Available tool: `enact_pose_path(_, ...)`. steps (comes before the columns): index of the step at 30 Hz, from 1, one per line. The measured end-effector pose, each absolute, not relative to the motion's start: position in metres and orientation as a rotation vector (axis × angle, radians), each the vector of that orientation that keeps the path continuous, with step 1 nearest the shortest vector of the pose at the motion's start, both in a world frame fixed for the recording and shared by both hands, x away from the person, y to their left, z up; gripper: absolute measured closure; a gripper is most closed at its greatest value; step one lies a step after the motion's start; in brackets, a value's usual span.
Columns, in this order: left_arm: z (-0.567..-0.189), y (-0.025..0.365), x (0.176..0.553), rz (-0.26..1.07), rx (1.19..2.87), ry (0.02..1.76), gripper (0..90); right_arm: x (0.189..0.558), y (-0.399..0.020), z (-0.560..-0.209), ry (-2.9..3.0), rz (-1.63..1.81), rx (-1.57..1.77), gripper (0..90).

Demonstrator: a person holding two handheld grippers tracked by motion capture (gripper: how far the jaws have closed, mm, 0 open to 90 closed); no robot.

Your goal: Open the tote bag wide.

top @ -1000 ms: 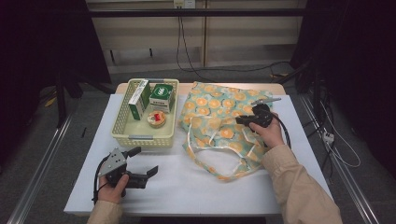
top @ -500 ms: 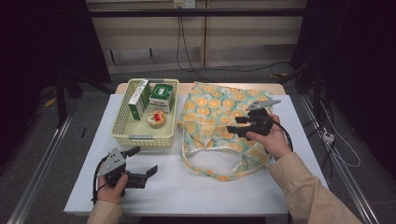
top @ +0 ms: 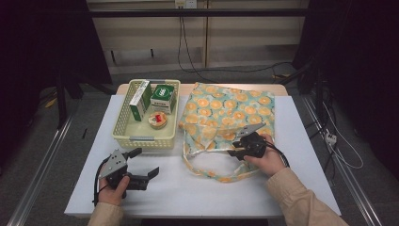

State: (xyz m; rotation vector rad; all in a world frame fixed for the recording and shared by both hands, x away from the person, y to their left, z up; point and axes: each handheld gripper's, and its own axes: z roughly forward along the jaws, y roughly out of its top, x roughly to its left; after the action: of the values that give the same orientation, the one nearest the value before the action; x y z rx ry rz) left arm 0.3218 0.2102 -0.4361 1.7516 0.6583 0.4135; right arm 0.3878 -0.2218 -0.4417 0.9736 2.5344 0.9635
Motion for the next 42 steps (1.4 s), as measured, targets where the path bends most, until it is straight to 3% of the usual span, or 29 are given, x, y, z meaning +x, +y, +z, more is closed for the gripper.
enact_pose_path(5,-0.437,0.209,0.322,0.406,1.745,0.663,2.6,0.39,-0.228,-0.438,2.507,1.035,1.008,78.4)
enact_pose_path(11,-0.437,0.209,0.322,0.407,1.755,0.659,2.7,0.395,-0.235,-0.436,2.48,1.139,1.065,79.5)
enact_pose_path(16,-0.438,0.208,0.323,0.399,1.755,0.66,2.7,0.401,-0.247,-0.436,2.442,1.203,1.145,90.0)
enact_pose_path(27,-0.439,0.206,0.324,0.398,1.764,0.66,2.6,0.439,-0.261,-0.414,2.329,1.23,1.223,90.0)
enact_pose_path(42,-0.439,0.209,0.322,0.397,1.759,0.66,2.7,0.481,-0.285,-0.451,2.254,1.093,1.43,90.0)
